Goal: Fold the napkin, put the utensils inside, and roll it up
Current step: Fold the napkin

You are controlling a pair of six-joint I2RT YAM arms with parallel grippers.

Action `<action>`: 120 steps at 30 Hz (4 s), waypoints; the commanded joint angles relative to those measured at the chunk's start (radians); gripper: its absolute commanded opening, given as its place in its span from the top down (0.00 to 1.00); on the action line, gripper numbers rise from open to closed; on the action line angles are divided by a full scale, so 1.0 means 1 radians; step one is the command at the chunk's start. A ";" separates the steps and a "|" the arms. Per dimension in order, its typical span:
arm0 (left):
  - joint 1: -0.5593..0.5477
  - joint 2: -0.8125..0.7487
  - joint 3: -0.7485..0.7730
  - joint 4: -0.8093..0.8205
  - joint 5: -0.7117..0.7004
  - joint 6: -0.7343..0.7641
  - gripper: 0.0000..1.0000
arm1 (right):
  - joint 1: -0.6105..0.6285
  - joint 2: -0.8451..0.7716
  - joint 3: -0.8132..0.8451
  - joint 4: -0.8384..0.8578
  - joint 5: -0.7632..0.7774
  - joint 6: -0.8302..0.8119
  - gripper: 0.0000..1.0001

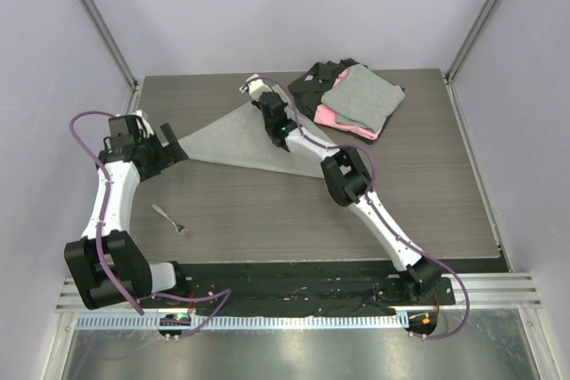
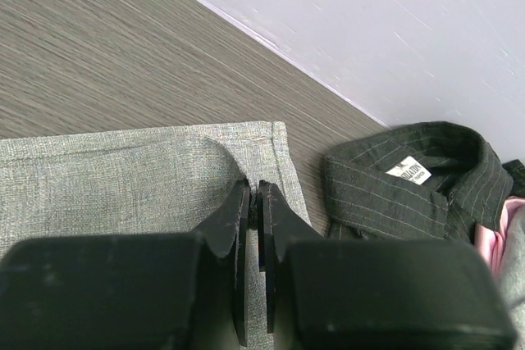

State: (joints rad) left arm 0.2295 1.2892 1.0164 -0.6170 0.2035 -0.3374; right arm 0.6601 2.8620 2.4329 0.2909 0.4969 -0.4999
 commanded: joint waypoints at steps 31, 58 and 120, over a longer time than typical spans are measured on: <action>-0.007 -0.034 0.004 0.043 0.022 -0.006 0.00 | -0.001 -0.070 0.048 0.140 0.026 -0.060 0.99; -0.007 -0.027 0.004 0.042 0.007 -0.003 0.00 | -0.017 -0.130 -0.035 0.162 -0.035 -0.025 0.21; 0.008 0.022 -0.001 0.105 0.060 -0.106 0.00 | 0.245 -0.675 -0.792 -0.429 -0.331 0.130 0.60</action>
State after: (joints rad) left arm 0.2314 1.3369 1.0164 -0.5499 0.2394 -0.4389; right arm 0.8925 2.1853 1.6047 -0.1558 0.1768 -0.3466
